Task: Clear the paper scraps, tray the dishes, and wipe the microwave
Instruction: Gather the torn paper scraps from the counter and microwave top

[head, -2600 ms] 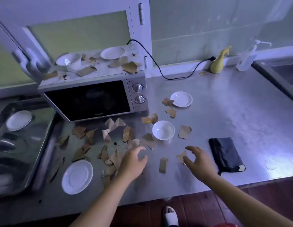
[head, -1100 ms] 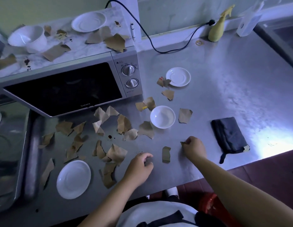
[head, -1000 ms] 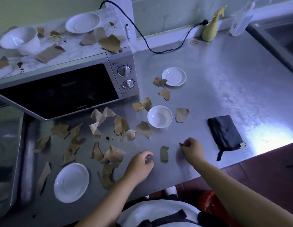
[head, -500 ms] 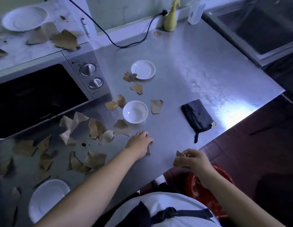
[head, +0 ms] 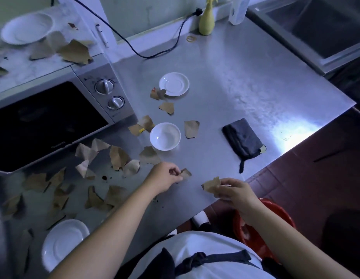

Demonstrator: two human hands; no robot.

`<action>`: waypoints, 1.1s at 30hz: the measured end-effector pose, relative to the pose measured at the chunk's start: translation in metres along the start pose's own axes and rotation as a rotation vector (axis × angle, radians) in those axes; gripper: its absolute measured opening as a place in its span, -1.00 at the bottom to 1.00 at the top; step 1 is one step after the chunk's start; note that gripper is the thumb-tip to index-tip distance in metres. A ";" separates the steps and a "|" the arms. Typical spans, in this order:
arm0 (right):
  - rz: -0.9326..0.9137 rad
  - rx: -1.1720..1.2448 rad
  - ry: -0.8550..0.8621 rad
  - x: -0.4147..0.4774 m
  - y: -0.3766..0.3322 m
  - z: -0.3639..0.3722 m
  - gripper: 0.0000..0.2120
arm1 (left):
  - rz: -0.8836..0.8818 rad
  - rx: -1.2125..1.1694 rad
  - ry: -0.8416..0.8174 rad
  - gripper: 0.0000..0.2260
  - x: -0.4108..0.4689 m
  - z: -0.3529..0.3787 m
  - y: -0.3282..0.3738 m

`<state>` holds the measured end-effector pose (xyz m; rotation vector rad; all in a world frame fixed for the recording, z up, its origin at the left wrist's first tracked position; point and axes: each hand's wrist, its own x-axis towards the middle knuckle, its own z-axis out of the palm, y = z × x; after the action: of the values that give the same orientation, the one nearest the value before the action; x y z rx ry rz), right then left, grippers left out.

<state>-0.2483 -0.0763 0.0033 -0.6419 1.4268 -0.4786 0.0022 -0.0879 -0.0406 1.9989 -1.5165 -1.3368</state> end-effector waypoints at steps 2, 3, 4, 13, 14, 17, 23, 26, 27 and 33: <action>-0.023 -0.030 -0.058 0.002 -0.003 0.007 -0.93 | -0.054 -0.288 0.060 -0.90 -0.018 0.000 0.000; -0.038 -0.056 -0.109 0.003 -0.006 0.013 -0.89 | -0.062 -0.413 0.086 -0.88 -0.026 0.000 0.001; -0.051 -0.091 -0.162 0.002 -0.009 0.018 -0.88 | -0.064 -0.524 0.103 -0.85 -0.035 0.001 0.002; -0.164 -0.190 -0.275 0.000 -0.033 0.077 -0.81 | -0.096 -0.801 0.152 -0.74 -0.094 -0.004 0.002; -0.162 -0.231 -0.298 0.001 -0.034 0.081 -0.76 | -0.102 -0.808 0.162 -0.75 -0.099 -0.005 0.001; -0.139 -0.327 -0.400 0.002 -0.032 0.093 -0.79 | -0.139 -0.862 0.205 -0.78 -0.112 -0.008 -0.006; -0.082 -0.501 -0.540 0.002 -0.027 0.118 -0.88 | -0.169 -0.941 0.300 -0.80 -0.135 -0.012 -0.022; -0.011 -0.469 -0.602 0.000 -0.024 0.133 -0.83 | -0.202 -0.984 0.355 -0.80 -0.144 -0.015 -0.036; 0.017 -0.422 -0.601 0.000 -0.022 0.138 -0.86 | -0.218 -0.996 0.393 -0.79 -0.146 -0.017 -0.043; 0.123 -0.251 -0.567 -0.003 -0.023 0.152 -0.90 | -0.416 -0.519 0.633 -0.89 -0.147 -0.043 -0.099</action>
<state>-0.0962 -0.0733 0.0247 -0.8087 0.9801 -0.0071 0.0945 0.0679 -0.0153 2.1338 -0.4385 -0.9379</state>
